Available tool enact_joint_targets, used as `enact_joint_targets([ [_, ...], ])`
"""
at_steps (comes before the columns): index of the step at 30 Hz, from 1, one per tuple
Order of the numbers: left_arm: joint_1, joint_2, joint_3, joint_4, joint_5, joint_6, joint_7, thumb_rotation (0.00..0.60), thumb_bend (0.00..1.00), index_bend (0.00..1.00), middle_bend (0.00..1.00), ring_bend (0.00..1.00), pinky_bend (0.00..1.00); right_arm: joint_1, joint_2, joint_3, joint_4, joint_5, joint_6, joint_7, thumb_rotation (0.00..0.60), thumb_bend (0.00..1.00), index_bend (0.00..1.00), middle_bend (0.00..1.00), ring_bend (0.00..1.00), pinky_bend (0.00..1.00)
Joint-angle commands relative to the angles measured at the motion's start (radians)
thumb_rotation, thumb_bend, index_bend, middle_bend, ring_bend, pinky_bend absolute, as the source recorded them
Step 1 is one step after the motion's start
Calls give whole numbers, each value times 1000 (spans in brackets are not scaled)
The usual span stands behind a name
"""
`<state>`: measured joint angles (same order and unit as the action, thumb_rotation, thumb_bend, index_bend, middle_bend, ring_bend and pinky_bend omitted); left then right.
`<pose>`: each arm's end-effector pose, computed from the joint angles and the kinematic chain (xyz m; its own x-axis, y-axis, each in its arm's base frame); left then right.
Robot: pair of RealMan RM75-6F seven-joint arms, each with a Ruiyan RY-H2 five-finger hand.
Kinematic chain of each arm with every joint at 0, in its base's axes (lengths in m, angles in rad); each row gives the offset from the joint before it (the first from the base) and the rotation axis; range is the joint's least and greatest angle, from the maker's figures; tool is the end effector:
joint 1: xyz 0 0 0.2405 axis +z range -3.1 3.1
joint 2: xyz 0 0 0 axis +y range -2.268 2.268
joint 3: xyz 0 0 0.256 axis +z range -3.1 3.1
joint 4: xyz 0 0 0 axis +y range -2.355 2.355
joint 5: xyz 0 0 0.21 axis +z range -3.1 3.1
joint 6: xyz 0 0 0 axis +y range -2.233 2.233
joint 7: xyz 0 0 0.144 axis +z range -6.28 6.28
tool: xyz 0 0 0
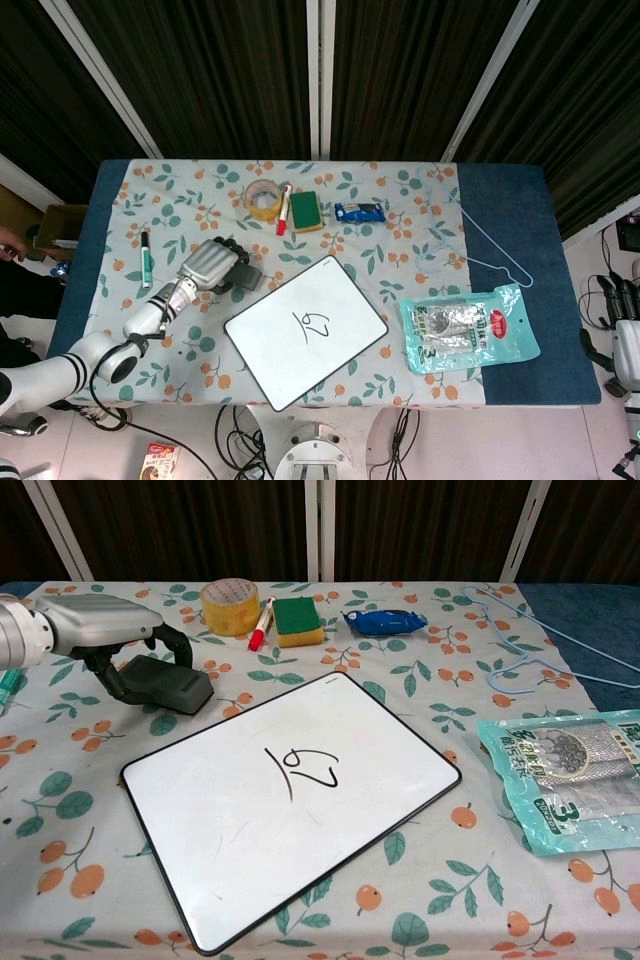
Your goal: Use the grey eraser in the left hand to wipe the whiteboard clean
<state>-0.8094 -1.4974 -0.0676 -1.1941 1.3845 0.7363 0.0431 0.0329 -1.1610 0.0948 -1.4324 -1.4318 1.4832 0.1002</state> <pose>-0.1993 0.3747 -0.0110 0.6439 0.3235 0.6934 0.7355 -0.5113 -0.4445 -0.3565 -0.1739 0.1761 0.4217 0.0362 0.9060 -0.9019 0.1198 0.4150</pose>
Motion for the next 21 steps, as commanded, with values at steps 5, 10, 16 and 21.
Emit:
enact_joint_targets([
  [5, 10, -25, 1, 30, 8, 36, -20, 600, 309, 368, 364, 273, 329, 0, 0, 1, -1, 1, 0, -4, 600, 294, 0, 0, 0, 0],
  [10, 18, -46, 3, 56, 27, 72, -53, 600, 310, 427, 409, 315, 369, 0, -1, 1, -3, 4, -2, -11, 600, 294, 0, 0, 0, 0],
  [16, 23, -51, 1, 59, 49, 111, -84, 600, 310, 497, 475, 383, 419, 3, -2, 0, -4, 4, -7, -14, 600, 293, 0, 0, 0, 0],
  [21, 24, 1, -8, -82, 95, 178, -91, 600, 310, 533, 552, 459, 443, 7, -2, 2, -4, 6, -15, -18, 600, 294, 0, 0, 0, 0],
])
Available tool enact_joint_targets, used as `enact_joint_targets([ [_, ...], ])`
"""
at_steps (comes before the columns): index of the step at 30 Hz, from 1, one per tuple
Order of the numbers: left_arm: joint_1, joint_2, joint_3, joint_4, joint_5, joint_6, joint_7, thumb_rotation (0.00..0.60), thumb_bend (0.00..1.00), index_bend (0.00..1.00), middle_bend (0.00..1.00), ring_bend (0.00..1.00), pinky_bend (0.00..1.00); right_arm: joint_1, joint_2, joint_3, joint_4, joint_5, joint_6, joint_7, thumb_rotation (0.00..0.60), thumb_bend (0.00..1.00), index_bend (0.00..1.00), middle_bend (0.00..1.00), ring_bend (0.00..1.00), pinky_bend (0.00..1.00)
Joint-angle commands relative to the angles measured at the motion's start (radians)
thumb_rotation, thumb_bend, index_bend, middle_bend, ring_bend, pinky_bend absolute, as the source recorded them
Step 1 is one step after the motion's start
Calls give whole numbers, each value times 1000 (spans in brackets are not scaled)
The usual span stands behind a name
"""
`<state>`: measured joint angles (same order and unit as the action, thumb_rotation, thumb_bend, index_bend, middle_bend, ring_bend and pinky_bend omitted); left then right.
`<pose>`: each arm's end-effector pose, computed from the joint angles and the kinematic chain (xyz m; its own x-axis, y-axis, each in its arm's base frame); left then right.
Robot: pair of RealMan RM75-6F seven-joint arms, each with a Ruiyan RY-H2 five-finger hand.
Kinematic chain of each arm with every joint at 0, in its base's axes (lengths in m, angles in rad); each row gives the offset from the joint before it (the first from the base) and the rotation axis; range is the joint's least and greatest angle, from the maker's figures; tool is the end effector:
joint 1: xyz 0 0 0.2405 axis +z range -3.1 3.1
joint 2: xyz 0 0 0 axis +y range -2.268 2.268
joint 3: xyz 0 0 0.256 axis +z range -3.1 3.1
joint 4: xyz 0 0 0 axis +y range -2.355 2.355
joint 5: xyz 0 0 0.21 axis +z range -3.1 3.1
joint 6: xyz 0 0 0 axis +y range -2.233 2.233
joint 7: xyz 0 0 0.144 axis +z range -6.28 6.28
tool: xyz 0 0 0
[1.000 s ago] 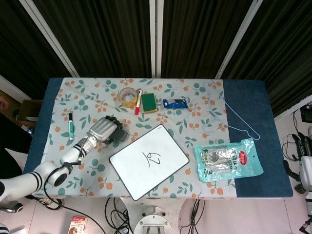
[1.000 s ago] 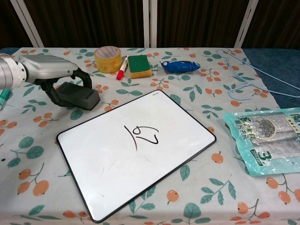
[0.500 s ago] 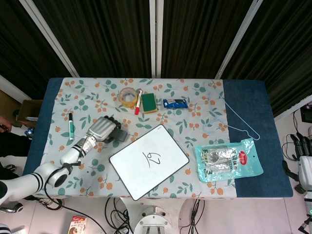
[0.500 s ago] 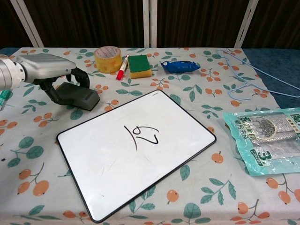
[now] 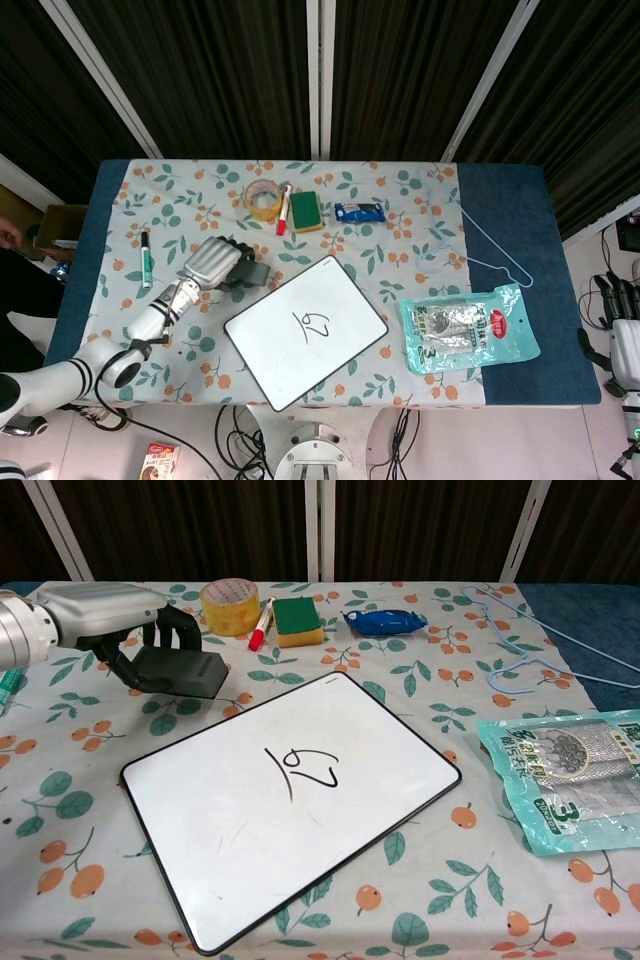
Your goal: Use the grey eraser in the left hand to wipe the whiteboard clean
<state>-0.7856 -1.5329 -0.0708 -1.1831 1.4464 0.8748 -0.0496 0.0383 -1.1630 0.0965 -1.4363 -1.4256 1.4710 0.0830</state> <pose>-0.1866 0.3689 -0.0111 0.5480 0.2638 0.7938 0.7736 -0.5207 -0.3610 -0.3562 -0.1760 0.1740 0.4300 0.0266 0.9025 -0.8974 0.1222 0.4239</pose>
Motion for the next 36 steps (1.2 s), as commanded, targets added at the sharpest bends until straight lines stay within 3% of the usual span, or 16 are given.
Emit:
enact_joint_targets([
  [1, -1, 49, -4, -127, 44, 49, 16, 600, 310, 537, 570, 476, 449, 3, 0, 1, -1, 0, -4, -1, 600, 294, 0, 0, 0, 0],
  [8, 11, 115, 24, -398, 101, 101, 210, 600, 310, 587, 637, 544, 496, 5, 1, 2, 0, 1, -6, 9, 600, 297, 0, 0, 0, 0],
  [14, 27, 104, 72, -540, 117, 92, 402, 600, 309, 638, 656, 561, 515, 2, 9, 11, 15, 13, -4, 35, 600, 296, 0, 0, 0, 0],
  [25, 76, -46, 101, -505, 21, 95, 642, 600, 309, 642, 660, 563, 515, -5, 17, 14, 19, 11, 10, 55, 600, 296, 0, 0, 0, 0],
  [36, 75, -105, 86, -439, -26, 77, 690, 600, 309, 641, 660, 563, 515, -14, 18, 14, 36, 15, 14, 80, 600, 296, 0, 0, 0, 0],
])
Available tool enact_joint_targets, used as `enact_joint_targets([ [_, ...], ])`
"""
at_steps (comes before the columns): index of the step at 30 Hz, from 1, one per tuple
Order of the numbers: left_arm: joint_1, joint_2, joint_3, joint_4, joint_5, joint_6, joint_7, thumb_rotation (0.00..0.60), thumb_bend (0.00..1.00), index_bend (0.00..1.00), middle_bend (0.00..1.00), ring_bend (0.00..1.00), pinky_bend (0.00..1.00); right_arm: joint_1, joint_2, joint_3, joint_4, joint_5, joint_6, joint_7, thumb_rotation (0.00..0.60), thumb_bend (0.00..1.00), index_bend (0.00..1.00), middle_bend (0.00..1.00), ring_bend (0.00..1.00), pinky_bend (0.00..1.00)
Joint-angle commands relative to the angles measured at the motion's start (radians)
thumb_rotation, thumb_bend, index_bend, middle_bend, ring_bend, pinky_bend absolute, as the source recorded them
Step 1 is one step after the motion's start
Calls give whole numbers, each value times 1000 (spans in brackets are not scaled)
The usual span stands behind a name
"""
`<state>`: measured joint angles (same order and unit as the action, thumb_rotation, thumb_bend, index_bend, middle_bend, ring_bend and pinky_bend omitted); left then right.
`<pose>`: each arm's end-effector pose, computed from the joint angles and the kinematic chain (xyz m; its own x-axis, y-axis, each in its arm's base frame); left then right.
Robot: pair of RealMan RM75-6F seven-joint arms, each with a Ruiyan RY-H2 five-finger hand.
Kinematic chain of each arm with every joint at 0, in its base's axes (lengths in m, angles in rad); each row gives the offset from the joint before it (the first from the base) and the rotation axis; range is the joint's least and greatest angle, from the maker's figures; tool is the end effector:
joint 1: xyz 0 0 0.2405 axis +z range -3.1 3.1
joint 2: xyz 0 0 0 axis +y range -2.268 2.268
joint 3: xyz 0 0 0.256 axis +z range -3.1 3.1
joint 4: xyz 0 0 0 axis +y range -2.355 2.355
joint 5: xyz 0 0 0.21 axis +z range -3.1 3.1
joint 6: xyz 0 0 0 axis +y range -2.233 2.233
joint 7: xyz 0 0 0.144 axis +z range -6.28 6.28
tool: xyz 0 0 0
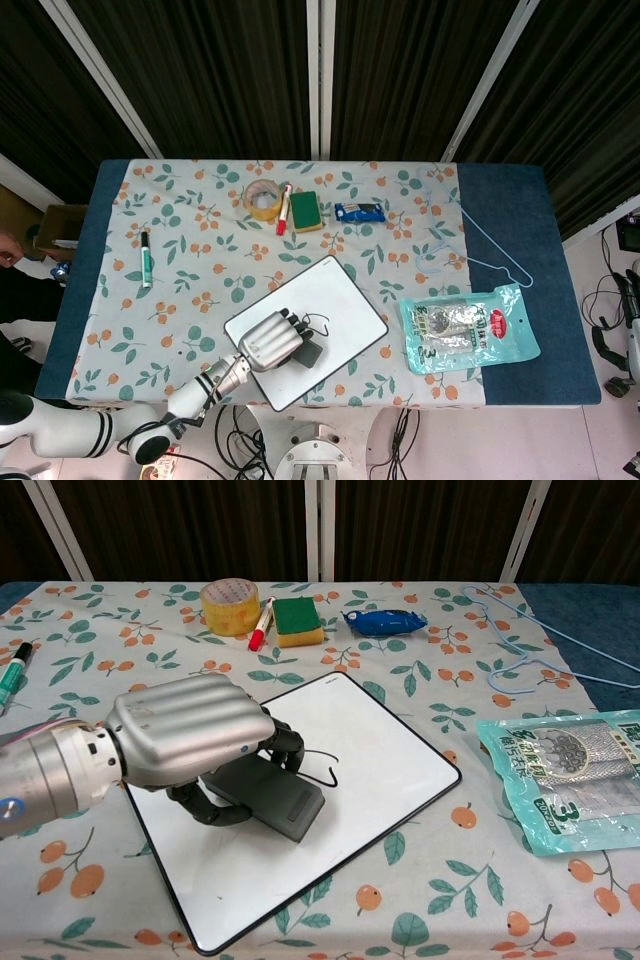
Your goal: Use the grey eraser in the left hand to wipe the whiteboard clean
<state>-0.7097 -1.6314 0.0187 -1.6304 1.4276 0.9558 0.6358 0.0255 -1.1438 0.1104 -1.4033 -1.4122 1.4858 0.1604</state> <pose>-0.1075 0.2385 -0.0701 0.6963 0.1361 0.7047 0.5291 -0.7608 -0.3759 -0.3649 -0.1739 0.1905 0.4079 0.0632 0.9108 -0.9066 0.1458 0.3959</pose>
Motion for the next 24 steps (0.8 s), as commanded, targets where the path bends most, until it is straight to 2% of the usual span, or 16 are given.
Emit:
enact_joint_targets([
  [1, -1, -9, -4, 12, -10, -5, 5, 600, 310, 642, 660, 563, 515, -2, -1, 0, 5, 3, -2, 5, 600, 296, 0, 0, 0, 0],
  [24, -19, -94, -42, 97, -69, -22, 1, 600, 309, 646, 660, 563, 520, -3, -6, 6, 40, 17, -18, 45, 600, 296, 0, 0, 0, 0],
])
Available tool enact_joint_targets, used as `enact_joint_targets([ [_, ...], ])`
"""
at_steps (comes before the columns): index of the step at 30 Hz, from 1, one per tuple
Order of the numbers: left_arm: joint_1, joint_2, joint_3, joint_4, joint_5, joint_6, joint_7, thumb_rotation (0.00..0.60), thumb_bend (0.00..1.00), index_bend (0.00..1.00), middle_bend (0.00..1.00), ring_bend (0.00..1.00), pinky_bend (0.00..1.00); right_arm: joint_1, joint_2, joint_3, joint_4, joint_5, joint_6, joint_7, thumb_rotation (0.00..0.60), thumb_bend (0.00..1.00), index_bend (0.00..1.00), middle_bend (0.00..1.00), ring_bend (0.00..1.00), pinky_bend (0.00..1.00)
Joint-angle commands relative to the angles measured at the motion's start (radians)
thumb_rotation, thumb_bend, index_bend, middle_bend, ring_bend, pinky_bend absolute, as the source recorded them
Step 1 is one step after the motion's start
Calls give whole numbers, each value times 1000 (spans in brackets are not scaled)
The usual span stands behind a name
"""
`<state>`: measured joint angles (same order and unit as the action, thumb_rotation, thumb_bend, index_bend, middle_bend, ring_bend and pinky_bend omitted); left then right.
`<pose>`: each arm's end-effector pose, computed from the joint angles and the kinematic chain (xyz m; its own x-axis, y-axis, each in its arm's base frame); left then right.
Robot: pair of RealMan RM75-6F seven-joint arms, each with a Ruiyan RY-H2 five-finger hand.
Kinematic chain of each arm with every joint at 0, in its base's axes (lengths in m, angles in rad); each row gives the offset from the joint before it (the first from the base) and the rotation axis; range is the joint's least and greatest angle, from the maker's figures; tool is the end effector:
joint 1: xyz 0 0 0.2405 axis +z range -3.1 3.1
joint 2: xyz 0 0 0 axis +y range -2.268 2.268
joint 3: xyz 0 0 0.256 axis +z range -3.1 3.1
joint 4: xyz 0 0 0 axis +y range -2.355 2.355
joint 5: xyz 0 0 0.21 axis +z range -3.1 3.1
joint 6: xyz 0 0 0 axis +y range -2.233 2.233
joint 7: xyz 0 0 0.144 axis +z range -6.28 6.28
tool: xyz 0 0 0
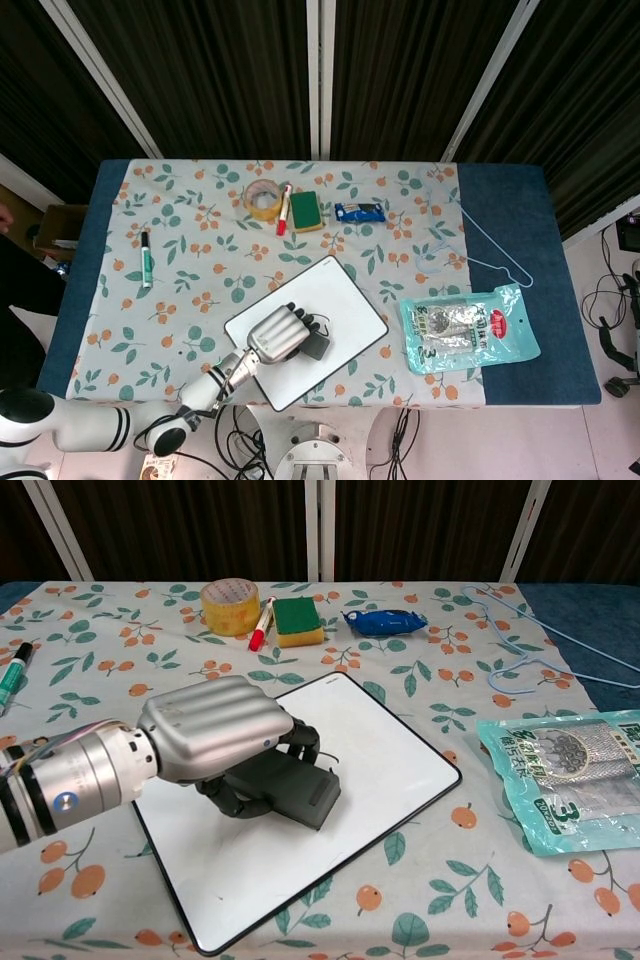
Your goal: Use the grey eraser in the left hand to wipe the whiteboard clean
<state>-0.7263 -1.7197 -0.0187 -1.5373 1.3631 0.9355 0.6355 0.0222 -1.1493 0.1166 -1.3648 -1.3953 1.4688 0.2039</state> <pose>-0.1029 0.2504 -0.0916 0.6850 0.1644 0.7098 0.5679 -0.7308 -0.3788 -0.3747 -0.1734 0.1944 0.3954 0.0625 0.9164 -0.9090 0.1698 0.3806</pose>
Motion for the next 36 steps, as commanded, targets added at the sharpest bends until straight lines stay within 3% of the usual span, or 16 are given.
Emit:
enact_joint_targets([
  [1, -6, -10, -8, 8, -9, -4, 1, 600, 309, 647, 660, 564, 521, 1, -1, 1, 4, 1, -3, 3, 600, 296, 0, 0, 0, 0],
  [28, -90, -109, -136, 220, -159, -48, -68, 600, 328, 656, 665, 568, 534, 14, -4, 12, 10, 29, -42, -6, 600, 298, 0, 0, 0, 0],
  [36, -107, -94, -169, 259, -194, -49, -89, 600, 334, 656, 667, 569, 538, 12, -1, 13, 5, 31, -38, -10, 600, 298, 0, 0, 0, 0],
])
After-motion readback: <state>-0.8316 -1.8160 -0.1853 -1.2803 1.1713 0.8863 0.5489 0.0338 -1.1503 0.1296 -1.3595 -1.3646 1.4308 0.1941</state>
